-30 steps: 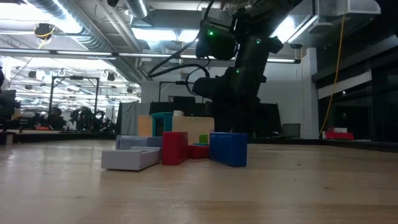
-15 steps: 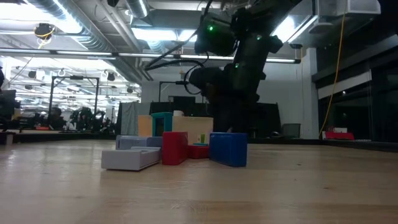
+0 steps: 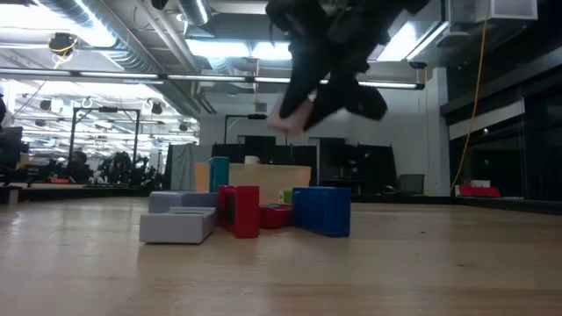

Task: Pick & Place Office items
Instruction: Put the pink charger adapter into the orange bin, then put the green charger adapter into the orange bin

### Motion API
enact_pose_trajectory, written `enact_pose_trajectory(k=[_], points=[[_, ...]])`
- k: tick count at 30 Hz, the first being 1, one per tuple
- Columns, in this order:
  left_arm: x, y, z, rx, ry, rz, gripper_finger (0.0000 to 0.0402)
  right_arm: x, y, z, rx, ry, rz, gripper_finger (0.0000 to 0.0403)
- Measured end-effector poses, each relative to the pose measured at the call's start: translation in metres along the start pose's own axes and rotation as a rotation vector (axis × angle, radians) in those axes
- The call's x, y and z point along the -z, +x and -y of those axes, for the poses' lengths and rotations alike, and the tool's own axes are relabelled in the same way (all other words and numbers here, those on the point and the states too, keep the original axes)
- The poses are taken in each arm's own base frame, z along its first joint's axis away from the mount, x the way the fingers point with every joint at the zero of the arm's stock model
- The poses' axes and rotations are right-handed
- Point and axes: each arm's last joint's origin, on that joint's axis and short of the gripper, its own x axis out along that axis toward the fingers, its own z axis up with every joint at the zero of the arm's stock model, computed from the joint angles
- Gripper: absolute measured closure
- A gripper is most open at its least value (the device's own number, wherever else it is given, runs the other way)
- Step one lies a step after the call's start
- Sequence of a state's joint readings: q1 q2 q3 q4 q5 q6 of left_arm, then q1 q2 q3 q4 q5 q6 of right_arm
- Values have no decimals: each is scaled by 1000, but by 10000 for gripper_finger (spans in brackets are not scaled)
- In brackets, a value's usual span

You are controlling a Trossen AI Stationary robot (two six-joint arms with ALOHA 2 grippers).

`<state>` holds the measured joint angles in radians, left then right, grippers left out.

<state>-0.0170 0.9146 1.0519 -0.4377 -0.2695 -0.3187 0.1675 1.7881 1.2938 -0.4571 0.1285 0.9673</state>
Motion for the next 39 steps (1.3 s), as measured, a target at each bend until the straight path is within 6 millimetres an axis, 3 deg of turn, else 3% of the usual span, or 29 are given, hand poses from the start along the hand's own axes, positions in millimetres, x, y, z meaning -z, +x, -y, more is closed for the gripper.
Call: enact_pose_trajectory(k=[4, 9, 12, 18, 27, 34, 39], points=[[0, 0, 0, 3, 0, 0, 164, -25, -15, 6, -14, 17, 129, 284], [0, 0, 0, 3, 1, 0, 164, -66, -18, 20, -86, 28, 293, 284], [0, 0, 0, 3, 0, 0, 164, -89, -15, 33, -107, 45, 356, 284], [0, 0, 0, 3, 0, 0, 164, -114, 7, 72, -13, 81, 340, 284], [0, 0, 0, 3, -3, 0, 164, -127, 48, 104, -76, 184, 244, 283], [0, 0, 0, 2, -9, 0, 164, -132, 51, 108, -80, 226, 278, 157], [0, 0, 0, 2, -9, 0, 164, -137, 49, 107, -145, 232, 295, 143]])
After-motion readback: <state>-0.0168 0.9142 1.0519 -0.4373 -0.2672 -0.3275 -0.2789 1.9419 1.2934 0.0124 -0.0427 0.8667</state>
